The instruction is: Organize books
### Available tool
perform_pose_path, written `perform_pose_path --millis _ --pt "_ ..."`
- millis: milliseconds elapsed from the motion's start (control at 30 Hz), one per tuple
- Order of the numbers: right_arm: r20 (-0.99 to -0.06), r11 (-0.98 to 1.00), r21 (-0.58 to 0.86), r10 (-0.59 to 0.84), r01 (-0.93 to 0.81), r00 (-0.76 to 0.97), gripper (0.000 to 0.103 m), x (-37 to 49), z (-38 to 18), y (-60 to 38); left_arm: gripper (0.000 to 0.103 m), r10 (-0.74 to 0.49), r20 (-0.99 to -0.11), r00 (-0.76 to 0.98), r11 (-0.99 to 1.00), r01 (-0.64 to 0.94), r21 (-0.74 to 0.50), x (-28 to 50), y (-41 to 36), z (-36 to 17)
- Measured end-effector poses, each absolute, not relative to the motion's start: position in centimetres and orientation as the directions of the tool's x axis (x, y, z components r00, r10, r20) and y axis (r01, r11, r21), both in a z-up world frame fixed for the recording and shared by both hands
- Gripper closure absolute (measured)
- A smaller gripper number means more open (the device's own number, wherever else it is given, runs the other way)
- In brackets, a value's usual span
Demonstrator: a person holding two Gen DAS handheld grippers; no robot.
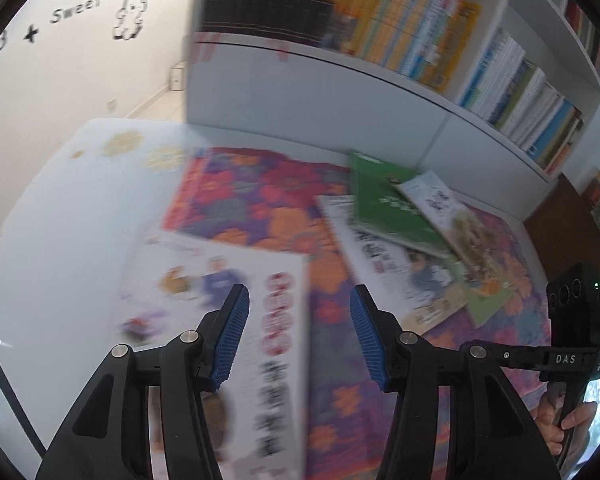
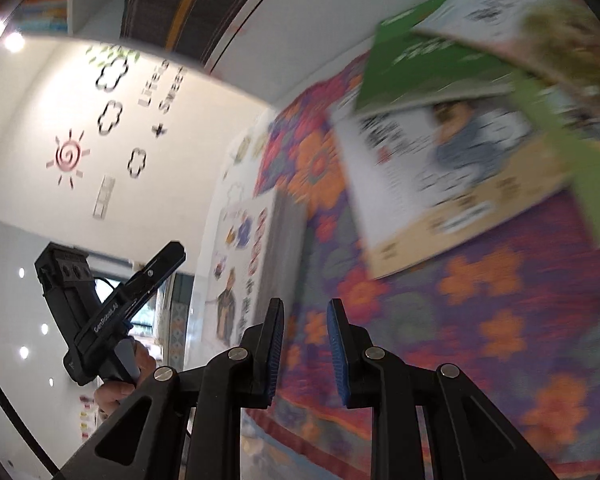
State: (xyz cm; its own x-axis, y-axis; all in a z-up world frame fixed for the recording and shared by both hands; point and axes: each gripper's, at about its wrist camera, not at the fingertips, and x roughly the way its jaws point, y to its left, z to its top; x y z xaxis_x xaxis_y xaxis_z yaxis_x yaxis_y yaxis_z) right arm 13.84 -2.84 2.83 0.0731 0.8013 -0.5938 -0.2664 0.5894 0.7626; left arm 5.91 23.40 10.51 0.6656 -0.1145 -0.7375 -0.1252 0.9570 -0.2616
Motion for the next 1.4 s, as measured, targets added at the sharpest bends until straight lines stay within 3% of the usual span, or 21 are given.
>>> perform_pose_path --millis 333,633,1033,1067,1200,1400 --pt "-0.587 0.651 0.735 0.750 -0.188 0.305 0.082 20.3 4.3 -15.6 0.053 -0.272 -0.703 0.658 0.931 -0.005 -0.365 14.2 13.4 9.4" --pt "-0.629 0.796 0.579 0.575 -0.178 0.523 0.082 28.8 4.2 -21.9 0.053 -0.377 -0.664 0.645 0.898 0.079 -0.433 19.0 5.2 5.5" --pt "-0.727 0.888 0.417 0.455 -0.196 0.515 0.082 37.5 1.5 -21.3 0.053 -0.413 -0.704 0.578 0.891 0.098 -0.443 21.8 1.0 1.4" --pt "-0.727 0.888 0.416 0.454 -0.197 0.515 0.081 37.8 1.4 -21.2 0.053 -0.410 -0.706 0.578 0.894 0.102 -0.436 21.8 1.0 1.5" --pt "-0.729 0.889 0.424 0.448 -0.172 0.517 0.062 39.1 0.5 -20.8 0.052 -0.420 -0.708 0.567 0.893 0.122 -0.432 21.9 0.6 1.6" --pt "-0.742 0.905 0.356 0.425 -0.233 0.519 0.056 39.2 0.1 -19.4 0.051 -0.425 -0.709 0.563 0.897 0.153 -0.415 22.3 -0.3 1.6"
